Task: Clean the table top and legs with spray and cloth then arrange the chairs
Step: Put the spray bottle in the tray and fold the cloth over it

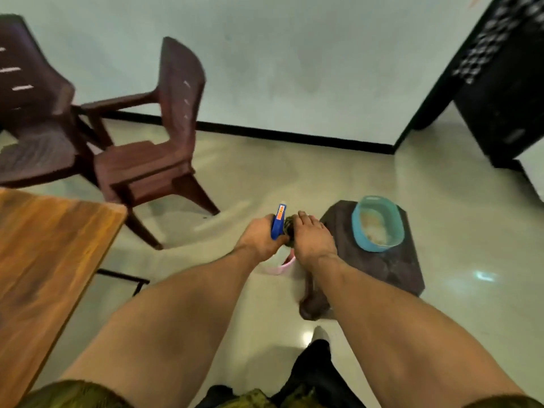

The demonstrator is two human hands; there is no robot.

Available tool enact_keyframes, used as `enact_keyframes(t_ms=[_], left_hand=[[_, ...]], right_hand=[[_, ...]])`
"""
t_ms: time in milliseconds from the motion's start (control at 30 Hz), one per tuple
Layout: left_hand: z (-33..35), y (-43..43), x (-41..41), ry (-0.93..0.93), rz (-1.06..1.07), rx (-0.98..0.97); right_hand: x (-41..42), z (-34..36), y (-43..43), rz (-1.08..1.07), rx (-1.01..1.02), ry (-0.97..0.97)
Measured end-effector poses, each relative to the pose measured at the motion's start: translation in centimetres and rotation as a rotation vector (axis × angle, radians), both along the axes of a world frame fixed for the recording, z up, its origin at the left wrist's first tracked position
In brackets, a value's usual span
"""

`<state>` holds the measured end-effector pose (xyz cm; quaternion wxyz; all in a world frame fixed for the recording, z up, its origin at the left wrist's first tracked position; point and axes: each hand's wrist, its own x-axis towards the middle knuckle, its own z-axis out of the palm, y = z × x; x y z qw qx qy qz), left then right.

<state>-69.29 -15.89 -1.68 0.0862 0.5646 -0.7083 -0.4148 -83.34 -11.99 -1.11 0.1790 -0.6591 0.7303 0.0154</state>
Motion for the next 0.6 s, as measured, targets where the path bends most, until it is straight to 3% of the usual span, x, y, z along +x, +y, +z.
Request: enact_keyframes(t_ms=[267, 600], left_hand=[[-0.9, -5.4, -22.6, 0.018, -0.06, -0.021], [-5.5, -10.3, -37.1, 0.046, -0.105, 0.041]], right_hand=[[-21.7, -2.8, -2.8, -0.278, 0.11, -0.068], [-32.3, -6.8, -2.1, -0.425, 0.196, -0.172]])
